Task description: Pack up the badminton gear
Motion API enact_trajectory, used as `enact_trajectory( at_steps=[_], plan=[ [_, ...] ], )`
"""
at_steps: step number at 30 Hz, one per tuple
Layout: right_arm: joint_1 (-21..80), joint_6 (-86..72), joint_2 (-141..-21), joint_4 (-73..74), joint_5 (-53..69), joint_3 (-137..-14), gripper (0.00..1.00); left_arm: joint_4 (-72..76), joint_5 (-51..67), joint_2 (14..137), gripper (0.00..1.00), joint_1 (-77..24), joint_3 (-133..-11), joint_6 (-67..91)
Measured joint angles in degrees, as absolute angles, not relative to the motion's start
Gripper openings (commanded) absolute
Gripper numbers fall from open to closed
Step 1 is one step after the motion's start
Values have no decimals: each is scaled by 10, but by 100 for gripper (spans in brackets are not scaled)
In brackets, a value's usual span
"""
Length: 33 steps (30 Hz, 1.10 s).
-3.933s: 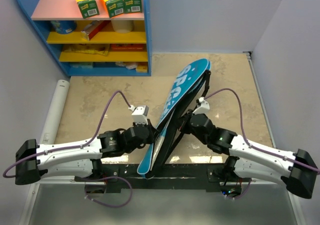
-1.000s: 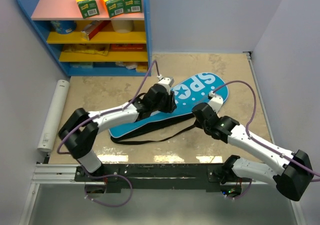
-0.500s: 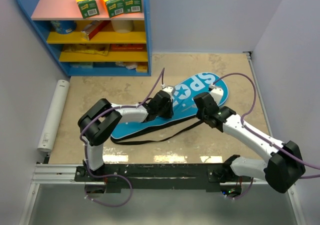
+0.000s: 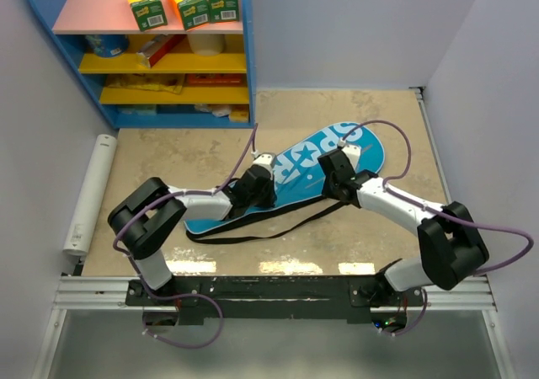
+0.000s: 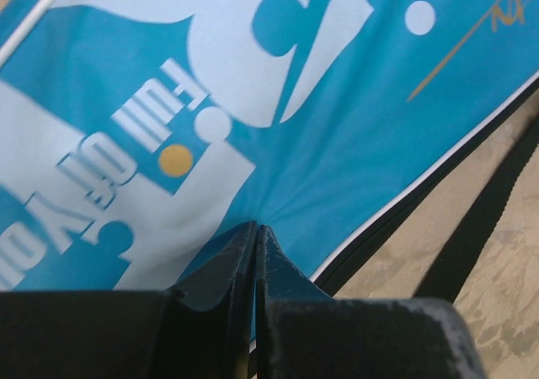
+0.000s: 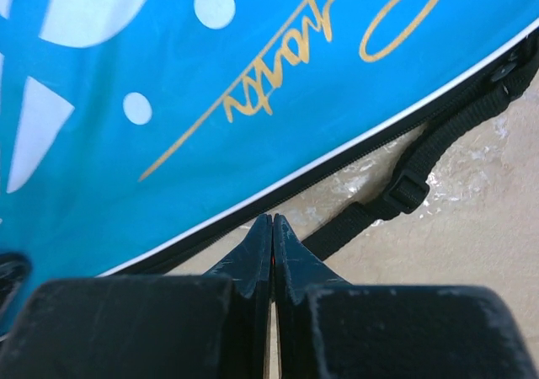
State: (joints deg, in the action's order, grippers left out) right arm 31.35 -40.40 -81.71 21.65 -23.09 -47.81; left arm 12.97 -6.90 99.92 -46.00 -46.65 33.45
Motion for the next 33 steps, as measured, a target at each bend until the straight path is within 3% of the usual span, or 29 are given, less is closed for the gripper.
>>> enact_trajectory(
  at_steps=[21, 29, 33],
  plan=[
    [277, -420, -931, 197, -237, -495, 0, 86, -162, 907, 8, -416, -382, 399],
    [277, -441, -937, 245, -274, -507, 13, 54, -163, 842, 8, -397, -337, 400],
    [276, -446, -936, 289, -302, -509, 25, 41, -161, 831, 8, -394, -333, 400]
  ],
)
